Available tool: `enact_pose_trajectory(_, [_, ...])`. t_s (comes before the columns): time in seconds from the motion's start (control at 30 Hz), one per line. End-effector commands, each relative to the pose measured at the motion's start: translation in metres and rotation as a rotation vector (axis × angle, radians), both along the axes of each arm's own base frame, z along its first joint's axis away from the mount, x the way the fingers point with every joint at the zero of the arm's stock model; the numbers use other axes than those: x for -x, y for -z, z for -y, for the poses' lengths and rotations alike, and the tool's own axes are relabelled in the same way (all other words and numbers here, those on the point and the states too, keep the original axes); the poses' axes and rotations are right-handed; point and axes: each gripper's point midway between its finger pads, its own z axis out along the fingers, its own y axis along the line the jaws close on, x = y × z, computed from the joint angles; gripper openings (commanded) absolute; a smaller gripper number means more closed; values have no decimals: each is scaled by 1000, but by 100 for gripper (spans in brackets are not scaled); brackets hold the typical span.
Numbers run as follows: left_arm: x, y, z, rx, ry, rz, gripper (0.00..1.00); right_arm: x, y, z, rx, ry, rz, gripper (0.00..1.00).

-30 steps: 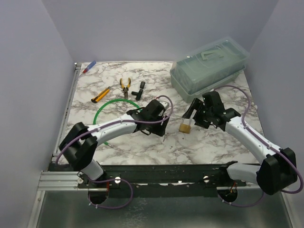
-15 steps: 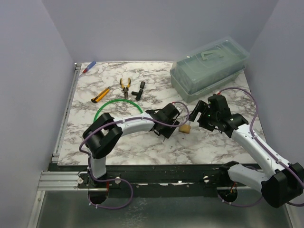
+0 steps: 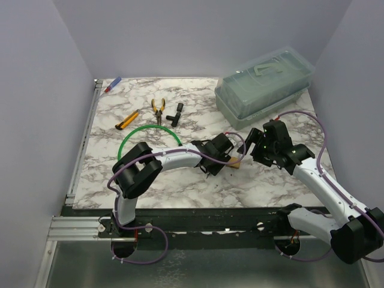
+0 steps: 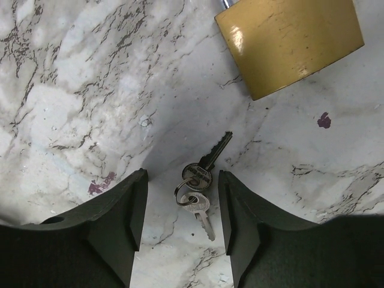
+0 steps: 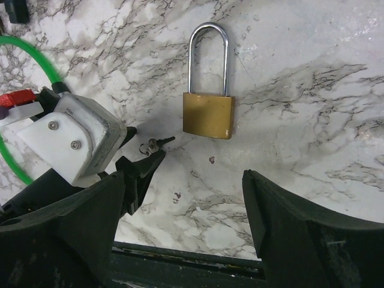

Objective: Unlock with the key

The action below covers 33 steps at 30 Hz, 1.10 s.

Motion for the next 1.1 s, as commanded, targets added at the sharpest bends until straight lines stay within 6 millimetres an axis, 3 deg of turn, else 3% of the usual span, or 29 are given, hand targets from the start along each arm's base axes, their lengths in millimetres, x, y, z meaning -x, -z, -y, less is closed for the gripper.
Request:
enact_pose_trajectory(0.0, [-3, 15, 3, -42, 6, 30, 52, 3, 3, 6, 38, -2, 1, 85])
enact_pose_trajectory(0.33, [4, 29, -8, -78, -15, 14, 33, 3, 2, 7, 42, 0, 2, 84])
enact_pose_trajectory(0.53, [13, 37, -18, -100, -26, -5, 33, 3, 3, 6, 39, -2, 1, 84])
enact_pose_trajectory(0.7, [15, 34, -24, -97, -56, -3, 44, 3, 4, 5, 36, -5, -2, 84])
enact_pose_trajectory(1.07, [26, 33, -27, -87, -104, -62, 40, 4, 4, 5, 34, -5, -4, 84])
